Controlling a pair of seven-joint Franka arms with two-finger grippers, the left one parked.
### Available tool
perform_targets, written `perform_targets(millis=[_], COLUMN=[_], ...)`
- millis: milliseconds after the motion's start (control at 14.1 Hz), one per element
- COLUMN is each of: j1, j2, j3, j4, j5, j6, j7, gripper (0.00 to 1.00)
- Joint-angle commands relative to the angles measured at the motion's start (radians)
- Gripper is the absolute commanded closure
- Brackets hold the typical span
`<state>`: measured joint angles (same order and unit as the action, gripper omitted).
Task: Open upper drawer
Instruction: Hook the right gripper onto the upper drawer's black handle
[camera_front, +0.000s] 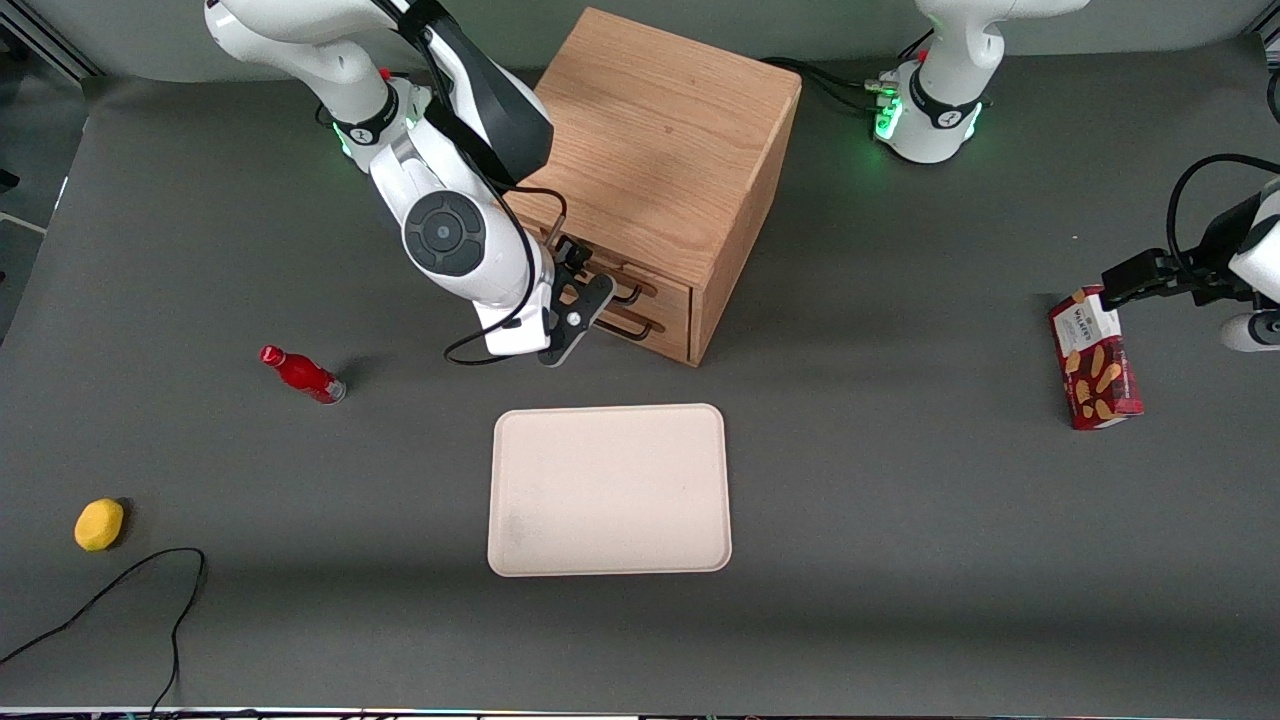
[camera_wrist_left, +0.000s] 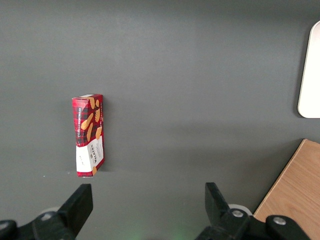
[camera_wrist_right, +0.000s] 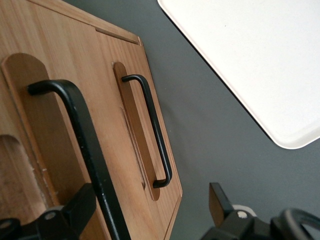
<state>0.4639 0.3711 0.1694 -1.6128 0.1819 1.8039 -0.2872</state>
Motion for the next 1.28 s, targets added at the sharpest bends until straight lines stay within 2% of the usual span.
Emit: perform_targets(millis=[0,711,1209], j1=[0.005,-0.004,-0.044], j2=[-0.008,0.026,0.028], j3=[-0.007,-0.014,-0.018], j4=[-0.018,-0.013,0.001], j5=[0.021,0.008,0.008], j6=[0.02,0.06,0.06], j7=[-0.023,-0.03,-0.052], gripper=[0.0,0.0,0.0])
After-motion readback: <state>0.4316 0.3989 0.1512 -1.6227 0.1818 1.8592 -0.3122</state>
